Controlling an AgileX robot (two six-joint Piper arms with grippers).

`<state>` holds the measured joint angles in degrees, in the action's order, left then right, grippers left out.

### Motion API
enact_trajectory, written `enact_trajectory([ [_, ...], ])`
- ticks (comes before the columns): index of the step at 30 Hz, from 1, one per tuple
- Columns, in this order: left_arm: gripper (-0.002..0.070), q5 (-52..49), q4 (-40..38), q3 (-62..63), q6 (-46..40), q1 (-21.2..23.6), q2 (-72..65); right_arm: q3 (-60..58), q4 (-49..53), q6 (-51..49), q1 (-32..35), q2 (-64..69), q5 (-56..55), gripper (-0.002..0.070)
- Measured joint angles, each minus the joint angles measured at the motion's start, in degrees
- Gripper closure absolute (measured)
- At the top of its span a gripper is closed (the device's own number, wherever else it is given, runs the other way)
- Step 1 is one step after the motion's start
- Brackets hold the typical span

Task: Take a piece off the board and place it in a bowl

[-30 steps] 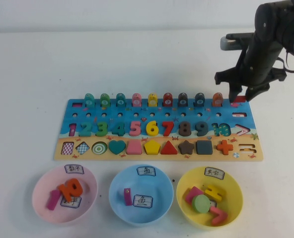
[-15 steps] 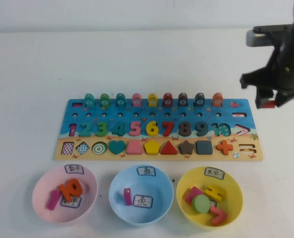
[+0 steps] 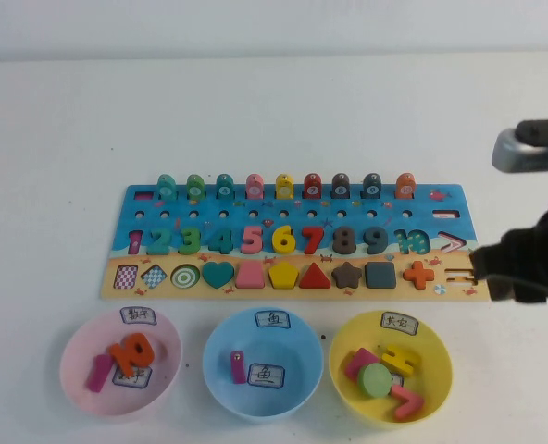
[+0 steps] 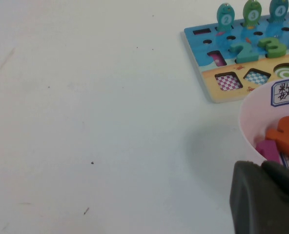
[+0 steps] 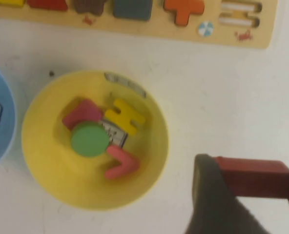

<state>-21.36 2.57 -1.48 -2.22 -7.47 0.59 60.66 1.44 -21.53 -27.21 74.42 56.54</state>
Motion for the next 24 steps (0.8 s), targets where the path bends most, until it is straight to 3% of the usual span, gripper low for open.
enact_trajectory([
  [5,0.068,0.0,0.0,0.0,0.0,0.0,0.0,-2.2,-0.1,-3.3,-5.3,-0.9,3.1,0.0394],
  [12,0.068,0.0,0.0,0.0,0.0,0.0,0.0,-6.2,-0.9,-9.0,-12.0,-0.9,-1.8,0.0394],
  [24,0.068,0.0,0.0,0.0,0.0,0.0,0.0,-4.6,-4.9,-10.0,-13.0,10.3,-6.7,0.0394],
])
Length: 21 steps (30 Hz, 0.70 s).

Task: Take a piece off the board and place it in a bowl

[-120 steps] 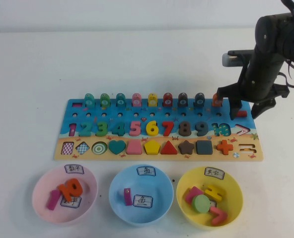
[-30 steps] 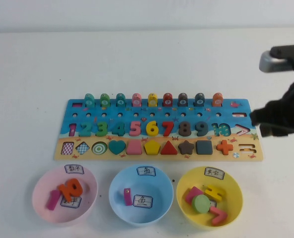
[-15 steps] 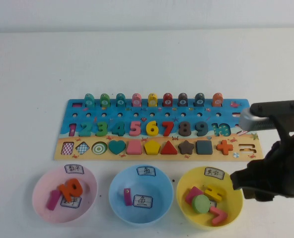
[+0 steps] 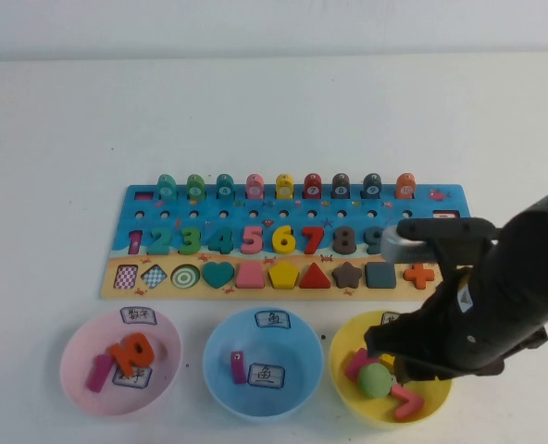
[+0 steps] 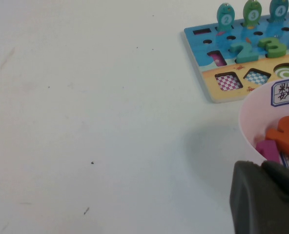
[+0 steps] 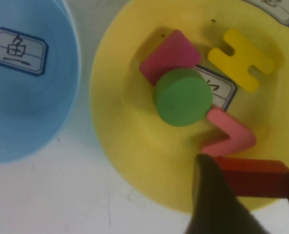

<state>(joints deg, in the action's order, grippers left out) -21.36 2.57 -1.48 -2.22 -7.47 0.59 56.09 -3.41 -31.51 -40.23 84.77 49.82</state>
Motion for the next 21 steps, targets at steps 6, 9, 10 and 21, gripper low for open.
enact_trajectory([
  [6,0.068,0.0,0.0,0.0,0.0,0.0,0.0,4.8,-0.1,0.9,-0.1,6.0,1.2,0.0394],
  [9,0.068,0.0,0.0,0.0,0.0,0.0,0.0,5.9,-0.1,1.4,-0.1,7.9,1.6,0.0395],
  [10,0.068,0.0,0.0,0.0,0.0,0.0,0.0,6.0,-0.1,1.7,-0.1,8.1,1.9,0.0395],
  [21,0.0679,0.0,0.0,0.0,0.0,0.0,0.0,6.0,-0.1,2.8,-0.1,8.9,3.0,0.0395],
])
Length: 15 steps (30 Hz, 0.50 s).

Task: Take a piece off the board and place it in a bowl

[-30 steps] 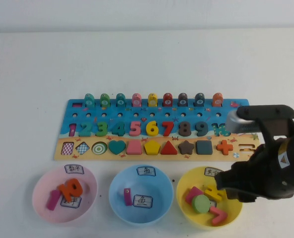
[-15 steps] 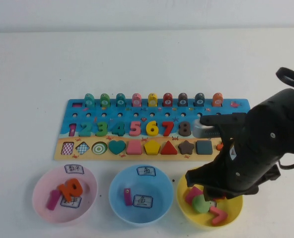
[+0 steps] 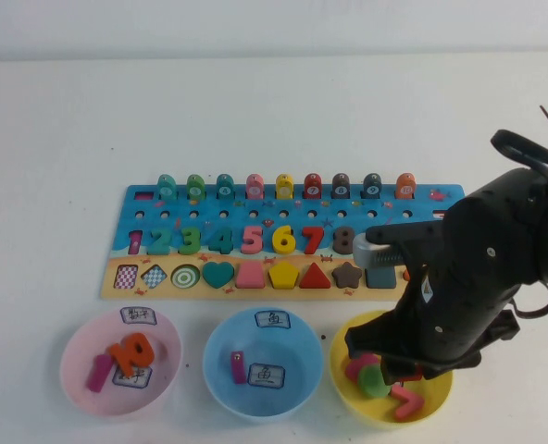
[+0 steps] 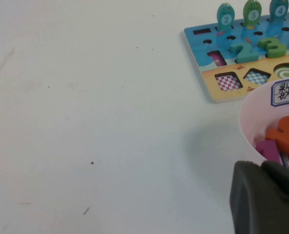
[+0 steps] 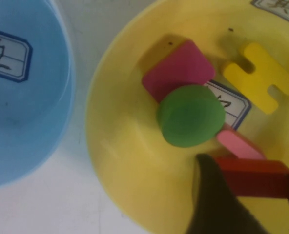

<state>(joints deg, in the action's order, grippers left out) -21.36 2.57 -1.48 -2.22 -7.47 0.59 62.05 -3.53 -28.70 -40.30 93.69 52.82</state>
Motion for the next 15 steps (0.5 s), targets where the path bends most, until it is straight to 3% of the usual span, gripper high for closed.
enact_trajectory([
  [15,0.068,0.0,0.0,0.0,0.0,0.0,0.0,0.0,3.5,-5.8,0.0,0.0,0.4,0.0395],
])
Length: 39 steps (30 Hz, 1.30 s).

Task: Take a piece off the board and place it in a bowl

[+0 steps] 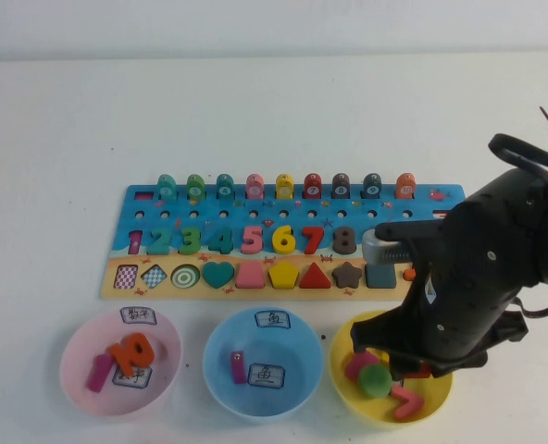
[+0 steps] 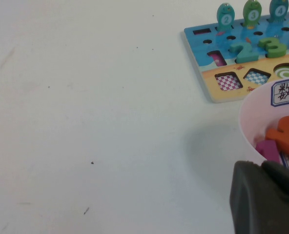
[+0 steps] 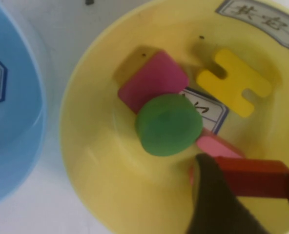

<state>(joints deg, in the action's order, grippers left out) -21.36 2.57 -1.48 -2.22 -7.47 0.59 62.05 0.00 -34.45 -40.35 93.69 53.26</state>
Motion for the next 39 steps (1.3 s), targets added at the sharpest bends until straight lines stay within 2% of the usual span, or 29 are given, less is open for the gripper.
enact_trajectory([
  [17,0.068,0.0,0.0,0.0,0.0,0.0,0.0,-1.2,0.0,0.9,0.0,1.0,-1.1,0.0393],
  [26,0.068,0.0,0.0,0.0,0.0,0.0,0.0,-1.2,-0.4,1.3,0.0,1.0,-1.1,0.0309],
  [31,0.068,0.0,0.0,0.0,0.0,0.0,0.0,-1.2,-0.7,1.3,0.0,1.0,-1.0,0.029],
  [36,0.068,0.0,0.0,0.0,0.0,0.0,0.0,-1.2,-0.7,1.3,0.0,0.1,-0.8,0.03],
  [39,0.068,0.0,0.0,0.0,0.0,0.0,0.0,-1.4,-0.7,3.2,0.0,-3.3,-0.3,0.0363],
])
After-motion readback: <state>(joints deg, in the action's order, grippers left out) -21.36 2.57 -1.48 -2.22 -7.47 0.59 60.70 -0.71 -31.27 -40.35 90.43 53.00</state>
